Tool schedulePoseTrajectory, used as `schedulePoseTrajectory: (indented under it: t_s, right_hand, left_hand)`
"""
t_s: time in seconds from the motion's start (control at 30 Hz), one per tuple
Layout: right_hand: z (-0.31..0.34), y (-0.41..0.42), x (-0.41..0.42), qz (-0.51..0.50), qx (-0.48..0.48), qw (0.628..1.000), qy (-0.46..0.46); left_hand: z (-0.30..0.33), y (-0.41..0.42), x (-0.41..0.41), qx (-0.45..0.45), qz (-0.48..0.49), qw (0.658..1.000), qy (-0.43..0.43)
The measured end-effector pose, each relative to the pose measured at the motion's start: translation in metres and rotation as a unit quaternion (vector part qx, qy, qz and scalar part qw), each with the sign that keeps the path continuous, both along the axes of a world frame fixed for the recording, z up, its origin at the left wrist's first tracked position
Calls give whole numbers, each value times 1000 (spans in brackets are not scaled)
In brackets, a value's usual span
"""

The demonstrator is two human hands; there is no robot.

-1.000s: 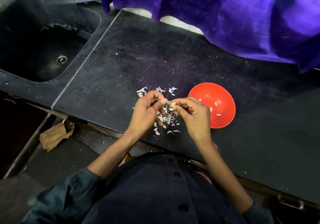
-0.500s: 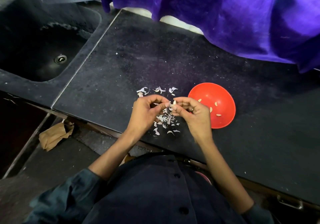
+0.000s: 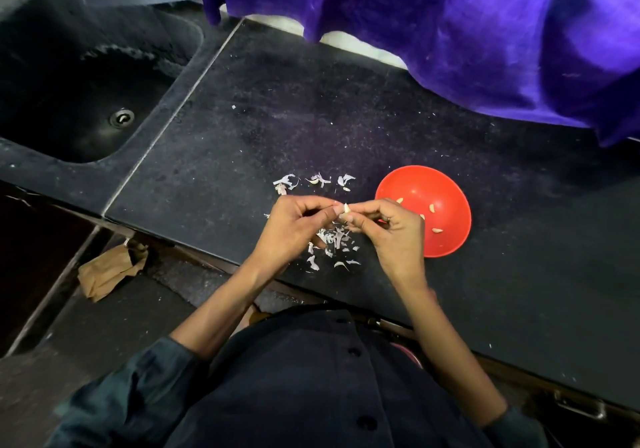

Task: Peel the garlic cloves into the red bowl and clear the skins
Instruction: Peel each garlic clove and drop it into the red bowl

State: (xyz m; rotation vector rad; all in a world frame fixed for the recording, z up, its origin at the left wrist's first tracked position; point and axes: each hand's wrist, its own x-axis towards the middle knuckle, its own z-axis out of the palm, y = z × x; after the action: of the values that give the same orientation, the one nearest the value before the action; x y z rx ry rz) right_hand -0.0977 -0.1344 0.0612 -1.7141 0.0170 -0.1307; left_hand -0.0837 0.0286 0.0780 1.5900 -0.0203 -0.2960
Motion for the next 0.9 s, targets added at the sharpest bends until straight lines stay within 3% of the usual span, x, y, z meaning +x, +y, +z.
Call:
schedulePoseTrajectory:
  t_s: [0.3,0.6,0.9]
  right_hand:
    - [-2,1,1,-4,18,1000,16]
    - [5,3,4,-5,245,960,135]
    - [4,3,7,-7,187,974,125]
  left_hand:
    - [-3,-7,0,10,21,999,-23]
    - [-13,-5,3,9,57,998,-6]
    - [-7,-12,6,-60,51,997,-11]
